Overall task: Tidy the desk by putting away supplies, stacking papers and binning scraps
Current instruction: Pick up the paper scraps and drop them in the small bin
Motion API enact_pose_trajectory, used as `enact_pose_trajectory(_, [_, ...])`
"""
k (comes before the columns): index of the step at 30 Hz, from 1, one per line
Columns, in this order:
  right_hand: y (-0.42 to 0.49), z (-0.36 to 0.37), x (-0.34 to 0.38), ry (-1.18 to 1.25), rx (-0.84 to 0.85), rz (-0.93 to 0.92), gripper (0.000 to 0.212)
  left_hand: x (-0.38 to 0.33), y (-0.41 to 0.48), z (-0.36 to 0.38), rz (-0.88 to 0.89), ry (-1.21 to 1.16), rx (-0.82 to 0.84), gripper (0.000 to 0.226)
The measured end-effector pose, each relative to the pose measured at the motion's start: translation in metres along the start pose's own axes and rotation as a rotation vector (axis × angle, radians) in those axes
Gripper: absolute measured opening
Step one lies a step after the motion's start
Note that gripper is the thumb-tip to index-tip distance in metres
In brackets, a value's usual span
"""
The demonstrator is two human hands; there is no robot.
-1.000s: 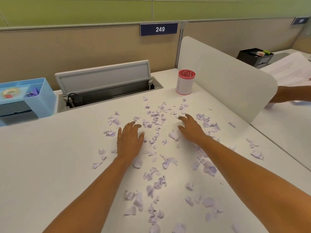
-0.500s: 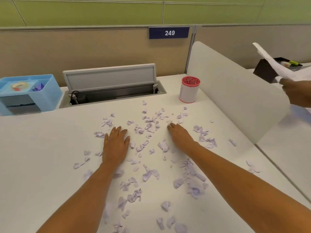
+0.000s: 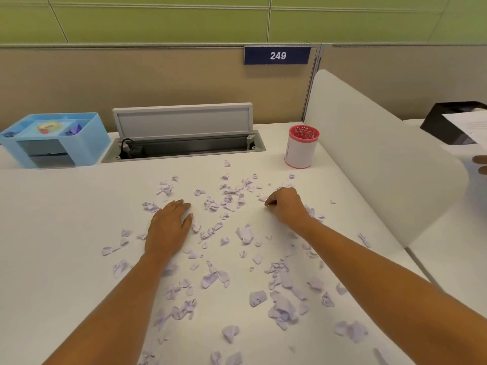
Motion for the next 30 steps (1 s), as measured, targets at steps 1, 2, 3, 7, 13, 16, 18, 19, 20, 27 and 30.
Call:
enact_pose_trajectory(1, [0.007,-0.009,-0.001,0.039,-0.023,0.017,0.023,0.000,0.001,0.000,-0.002,-0.001,-0.001,0.039])
enact_pose_trajectory(2, [0.015,-0.021,-0.002,0.079,-0.066,0.028,0.022,0.001,0.001,0.000,-0.007,-0.003,-0.002,0.039])
enact_pose_trajectory(3, [0.023,-0.034,-0.003,0.121,-0.123,0.037,0.021,0.002,0.001,0.001,-0.013,-0.005,-0.002,0.039])
enact_pose_trajectory(7, [0.066,-0.091,-0.010,0.208,-0.371,0.072,0.022,0.002,0.002,0.001,-0.010,-0.002,-0.018,0.038])
enact_pose_trajectory(13, [0.117,-0.130,-0.029,0.212,-0.513,0.199,0.028,0.004,0.004,0.000,-0.013,-0.012,-0.045,0.036])
enact_pose_trajectory(16, [0.128,-0.131,-0.038,0.201,-0.513,0.242,0.031,0.004,0.004,0.000,-0.006,-0.009,-0.060,0.035])
enact_pose_trajectory(18, [0.135,-0.128,-0.039,0.186,-0.501,0.233,0.028,0.003,0.004,0.000,0.003,-0.007,-0.072,0.034])
enact_pose_trajectory(19, [0.138,-0.125,-0.038,0.179,-0.481,0.222,0.026,0.003,0.004,0.000,0.005,-0.005,-0.076,0.034])
enact_pose_trajectory(20, [0.140,-0.123,-0.037,0.178,-0.459,0.214,0.024,0.003,0.004,0.000,0.006,-0.003,-0.078,0.034])
enact_pose_trajectory(27, [0.133,-0.120,-0.022,0.229,-0.569,0.096,0.027,0.004,0.004,0.000,0.008,-0.003,-0.079,0.033])
enact_pose_trajectory(30, [0.120,-0.096,-0.008,0.187,-0.480,-0.014,0.026,0.004,0.004,-0.001,0.004,-0.003,-0.081,0.033])
Point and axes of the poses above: each hand's wrist, its own y-axis towards the middle knuckle, its own z-axis out of the palm, x = y × z, the point moved 7 cm from there along y, towards the middle knuckle, and after that the axes turned 8 degrees about -x, right-handed, at the moved point
